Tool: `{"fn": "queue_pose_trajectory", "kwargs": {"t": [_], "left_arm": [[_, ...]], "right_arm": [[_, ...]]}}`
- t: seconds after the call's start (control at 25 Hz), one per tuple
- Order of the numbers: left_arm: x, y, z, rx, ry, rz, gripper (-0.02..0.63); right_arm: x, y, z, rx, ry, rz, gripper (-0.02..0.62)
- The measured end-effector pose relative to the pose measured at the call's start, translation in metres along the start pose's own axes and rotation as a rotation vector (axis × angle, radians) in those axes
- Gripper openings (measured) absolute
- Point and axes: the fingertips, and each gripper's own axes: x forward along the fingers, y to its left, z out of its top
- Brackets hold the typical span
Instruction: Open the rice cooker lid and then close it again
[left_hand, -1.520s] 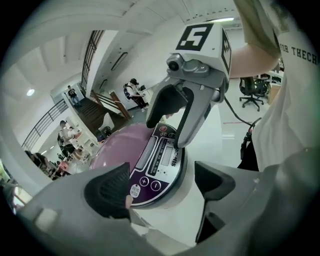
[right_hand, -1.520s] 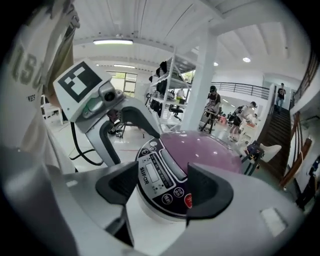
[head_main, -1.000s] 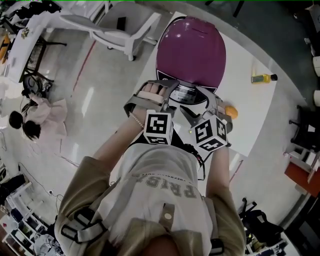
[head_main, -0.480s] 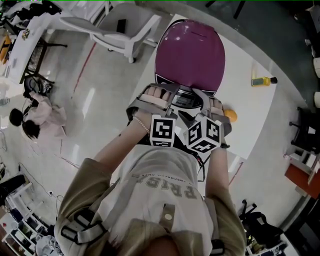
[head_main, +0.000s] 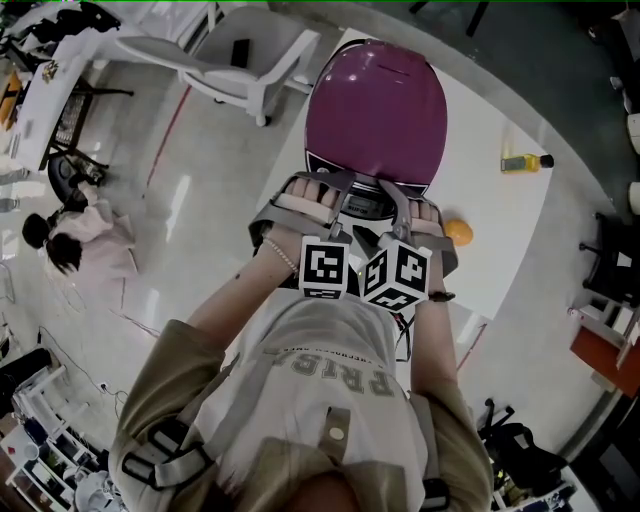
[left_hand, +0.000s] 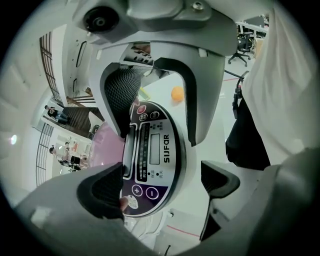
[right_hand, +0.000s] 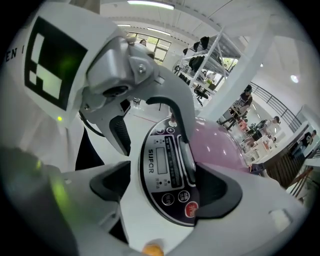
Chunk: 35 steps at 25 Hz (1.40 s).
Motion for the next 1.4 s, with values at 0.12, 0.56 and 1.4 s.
{"fn": "queue_pose_trajectory", "kwargs": {"t": [0.12,0.56,1.4], "left_arm": [[0.001,-0.001,-0.001,0.006,0.013,0.004,0.499],[0.0,-0.008,-0.007,0.083,0.046,-0.052,0.526],[0.003,-0.008,-0.018,0.282,0.199,-0.006,0.549]], "right_arm": [[0.0,0.001,0.0,-0.001,0.001,0.011,0.382],[0.004,0.002,-0.005,-0.067,0.086,0.005,0.38],[0.006,0.001,-0.02,-0.284,0.221,-0.049,0.377]]}}
